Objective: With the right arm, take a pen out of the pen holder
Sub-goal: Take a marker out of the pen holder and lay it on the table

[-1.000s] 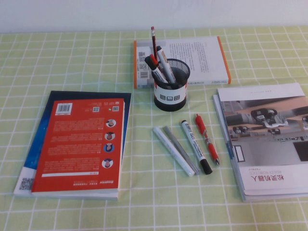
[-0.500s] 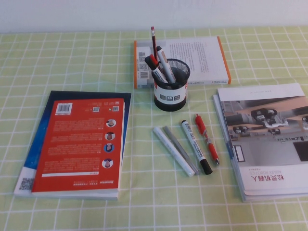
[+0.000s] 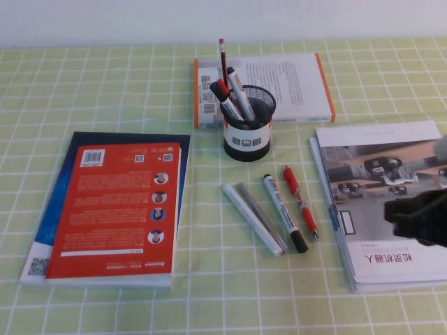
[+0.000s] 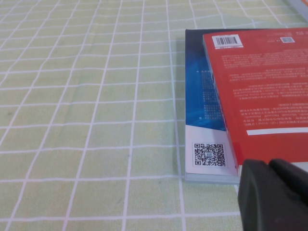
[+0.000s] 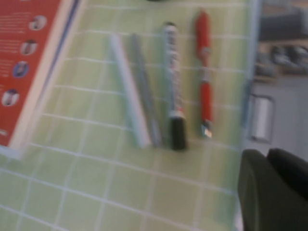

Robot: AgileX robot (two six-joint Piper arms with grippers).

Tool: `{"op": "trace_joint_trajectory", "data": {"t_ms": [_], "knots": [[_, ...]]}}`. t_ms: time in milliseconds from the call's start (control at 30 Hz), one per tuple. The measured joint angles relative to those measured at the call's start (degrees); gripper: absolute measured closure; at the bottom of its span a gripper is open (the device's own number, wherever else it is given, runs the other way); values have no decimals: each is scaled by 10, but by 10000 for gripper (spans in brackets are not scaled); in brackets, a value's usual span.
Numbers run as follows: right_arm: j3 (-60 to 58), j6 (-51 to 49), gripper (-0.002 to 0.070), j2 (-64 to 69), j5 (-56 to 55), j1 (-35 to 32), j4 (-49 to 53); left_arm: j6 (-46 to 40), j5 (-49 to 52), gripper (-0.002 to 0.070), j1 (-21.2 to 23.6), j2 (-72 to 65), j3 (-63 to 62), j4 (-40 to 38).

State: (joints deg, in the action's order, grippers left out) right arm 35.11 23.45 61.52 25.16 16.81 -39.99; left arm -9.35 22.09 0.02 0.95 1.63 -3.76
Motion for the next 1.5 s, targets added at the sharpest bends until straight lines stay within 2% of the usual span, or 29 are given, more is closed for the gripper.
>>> {"op": "trace_joint_trajectory", "data": {"t_ms": [233,433,533,633,700,800,1000,1167,1500], "knots": [[100,1,688,117,-74,137,10,0,0,680,0,0,0,0],[219,1,666,221,-76,172,14,0,0,680,0,0,0,0],[267,1,578,257,-86,174,16,0,0,680,0,0,0,0],[302,1,428,292,-121,180,16,0,0,680,0,0,0,0],[316,7,354,310,-154,183,16,0,0,680,0,0,0,0],[327,44,306,338,-230,191,17,0,0,680,0,0,0,0],[330,62,290,385,-384,197,86,0,0,680,0,0,0,0],[331,-16,290,423,-468,198,176,0,0,680,0,0,0,0],[421,-118,289,485,-493,198,256,0,0,680,0,0,0,0]]}}
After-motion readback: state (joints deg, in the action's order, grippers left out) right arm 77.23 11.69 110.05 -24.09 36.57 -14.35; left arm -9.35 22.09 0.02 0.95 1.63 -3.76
